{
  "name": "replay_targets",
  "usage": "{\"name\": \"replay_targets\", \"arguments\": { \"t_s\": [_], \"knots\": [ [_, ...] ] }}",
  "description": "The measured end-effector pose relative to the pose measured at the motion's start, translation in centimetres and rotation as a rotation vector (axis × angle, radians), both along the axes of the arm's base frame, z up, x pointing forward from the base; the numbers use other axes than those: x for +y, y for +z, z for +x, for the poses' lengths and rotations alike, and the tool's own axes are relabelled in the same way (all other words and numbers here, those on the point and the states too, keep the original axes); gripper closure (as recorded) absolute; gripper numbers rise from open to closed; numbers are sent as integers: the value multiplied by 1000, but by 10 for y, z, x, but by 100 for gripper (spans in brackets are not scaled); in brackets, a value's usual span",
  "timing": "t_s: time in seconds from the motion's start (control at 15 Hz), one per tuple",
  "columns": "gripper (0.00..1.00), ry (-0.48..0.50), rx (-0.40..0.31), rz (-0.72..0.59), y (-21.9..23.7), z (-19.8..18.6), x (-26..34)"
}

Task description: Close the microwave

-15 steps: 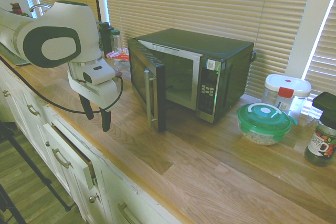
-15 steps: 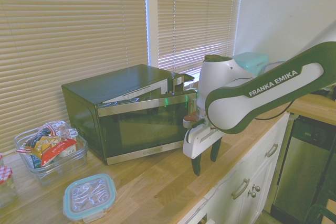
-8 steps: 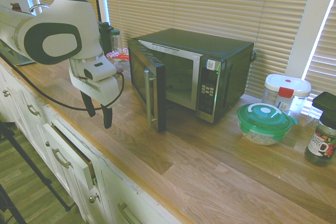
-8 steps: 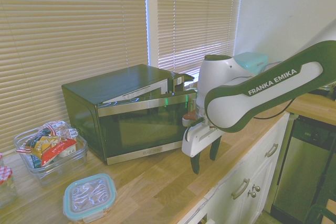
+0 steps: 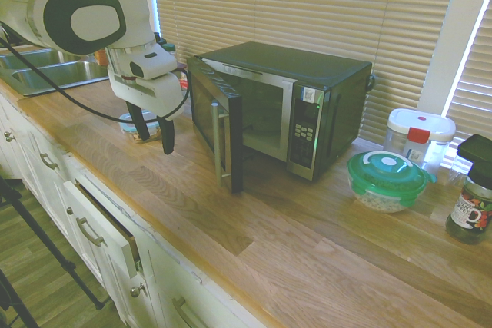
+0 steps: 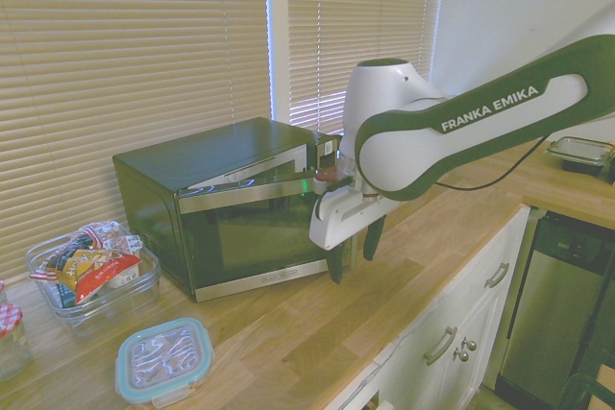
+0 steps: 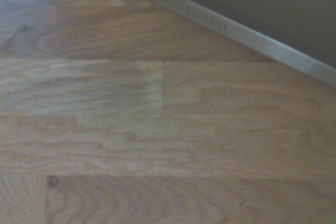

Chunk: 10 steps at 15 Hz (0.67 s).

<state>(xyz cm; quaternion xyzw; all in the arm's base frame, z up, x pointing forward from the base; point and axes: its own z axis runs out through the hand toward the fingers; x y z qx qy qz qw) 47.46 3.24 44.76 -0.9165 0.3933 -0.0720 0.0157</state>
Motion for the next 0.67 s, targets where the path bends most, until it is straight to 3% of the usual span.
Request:
{"name": "replay_targets", "arguments": {
  "t_s": [0.67],
  "knots": [
    [0, -70, -32, -27, 31, 71, -19]
  ]
}}
